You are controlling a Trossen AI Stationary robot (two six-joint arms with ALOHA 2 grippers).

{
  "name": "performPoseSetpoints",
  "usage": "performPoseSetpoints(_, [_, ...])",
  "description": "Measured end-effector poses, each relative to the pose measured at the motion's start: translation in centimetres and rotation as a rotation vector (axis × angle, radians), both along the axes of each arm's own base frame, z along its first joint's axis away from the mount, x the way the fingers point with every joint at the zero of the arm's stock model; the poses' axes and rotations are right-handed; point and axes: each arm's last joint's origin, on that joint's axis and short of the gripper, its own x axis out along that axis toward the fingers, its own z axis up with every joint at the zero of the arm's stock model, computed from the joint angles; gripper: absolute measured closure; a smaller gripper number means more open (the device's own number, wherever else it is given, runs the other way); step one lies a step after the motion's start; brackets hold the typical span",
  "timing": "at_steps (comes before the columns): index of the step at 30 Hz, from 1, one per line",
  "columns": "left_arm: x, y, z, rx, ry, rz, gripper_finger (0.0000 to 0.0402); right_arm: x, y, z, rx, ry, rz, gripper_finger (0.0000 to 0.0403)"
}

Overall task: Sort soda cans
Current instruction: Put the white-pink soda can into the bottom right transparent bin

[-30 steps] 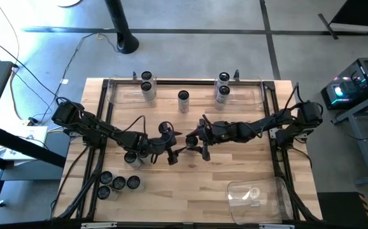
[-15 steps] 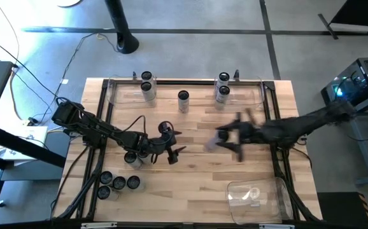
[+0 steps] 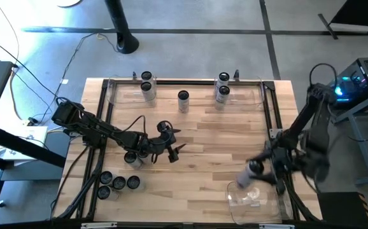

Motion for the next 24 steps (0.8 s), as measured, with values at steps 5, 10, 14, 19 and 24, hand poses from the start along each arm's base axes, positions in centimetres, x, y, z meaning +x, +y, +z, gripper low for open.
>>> performPoseSetpoints(5, [0.0,0.0,0.0,0.002,-0.001,0.004,0.0087,-0.5,4.8,-3.2,0.019,0.054,-0.011,0.0164])
performPoseSetpoints(10, [0.0,0.0,0.0,0.005,-0.001,0.010,0.0087,0.1,8.3,-6.6,0.007,0.090,-0.068,0.0164])
performPoseSetpoints(14, [0.0,0.1,0.0,0.011,-0.003,0.020,0.0087,0.9,9.8,-8.4,-0.012,0.141,-0.065,0.0164])
performPoseSetpoints(19, [0.0,0.1,0.0,0.013,-0.003,0.023,0.0087,1.2,10.6,-9.9,-0.017,0.191,-0.052,0.0164])
performPoseSetpoints(24, [0.0,0.1,0.0,0.013,-0.004,0.023,0.0087,1.4,11.2,-11.2,-0.043,0.216,-0.053,0.0164])
